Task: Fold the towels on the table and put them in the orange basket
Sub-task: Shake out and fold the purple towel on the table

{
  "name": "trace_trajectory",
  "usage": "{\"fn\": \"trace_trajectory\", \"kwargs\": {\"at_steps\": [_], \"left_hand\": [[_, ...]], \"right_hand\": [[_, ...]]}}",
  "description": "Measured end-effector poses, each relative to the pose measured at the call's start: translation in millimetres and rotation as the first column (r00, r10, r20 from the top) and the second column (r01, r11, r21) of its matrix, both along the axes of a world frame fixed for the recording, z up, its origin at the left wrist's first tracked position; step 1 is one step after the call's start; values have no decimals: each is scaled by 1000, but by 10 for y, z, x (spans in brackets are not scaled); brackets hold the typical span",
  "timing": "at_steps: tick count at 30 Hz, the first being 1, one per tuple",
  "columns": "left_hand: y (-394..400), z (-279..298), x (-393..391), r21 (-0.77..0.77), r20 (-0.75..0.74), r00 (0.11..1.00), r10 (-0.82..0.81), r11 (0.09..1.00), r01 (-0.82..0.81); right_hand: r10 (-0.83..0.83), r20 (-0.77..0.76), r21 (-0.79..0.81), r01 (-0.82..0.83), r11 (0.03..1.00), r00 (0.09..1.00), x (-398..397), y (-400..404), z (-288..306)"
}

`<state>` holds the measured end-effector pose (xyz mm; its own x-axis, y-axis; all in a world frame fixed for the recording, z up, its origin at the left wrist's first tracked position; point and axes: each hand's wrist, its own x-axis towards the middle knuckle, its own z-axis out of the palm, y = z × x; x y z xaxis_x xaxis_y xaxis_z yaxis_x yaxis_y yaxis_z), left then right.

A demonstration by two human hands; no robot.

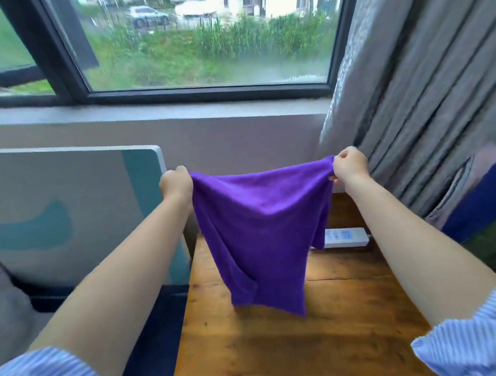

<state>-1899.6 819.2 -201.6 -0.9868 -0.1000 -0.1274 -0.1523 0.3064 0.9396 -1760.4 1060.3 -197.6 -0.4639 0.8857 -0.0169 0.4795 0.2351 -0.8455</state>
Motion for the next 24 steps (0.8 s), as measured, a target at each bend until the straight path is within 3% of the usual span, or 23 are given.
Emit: {"fn": "trace_trajectory", "kwargs": {"at_steps": [4,7,9,11,14,16,18,22,24], "left_hand": [[0,248,-76,78,-171,985,-4,997,18],[-116,114,-74,88,-124,992,36,996,-25],[-231,-79,-92,6,-35,999,8,1000,-8],[-345,-276,16,-189,110,993,-52,979,73],[-477,-668,207,-348,302,945,-124,908,231],[-577,-966,359,-509,321,923,-213,783,358],[-716,-1308,536,-625,398,864,-309,598,502],[-982,-1853,890,-575,692,622,-366,241,782],[-1030,-1966,985,-520,780,523,-343,108,847]], "right_hand": [[29,-62,265,-11,964,998,-76,-92,257],[24,-40,327,-9,945,999,-41,-150,261],[33,53,322,-49,946,998,19,-165,143],[46,238,275,-113,955,970,108,-207,-120],[61,528,177,-180,968,847,302,-308,-613],[96,641,107,-212,971,761,486,-417,-948],[159,737,13,-249,969,657,700,-574,-1322],[256,834,-153,-241,958,489,1217,-871,-2005],[268,840,-177,-229,957,471,1426,-959,-2187]]}}
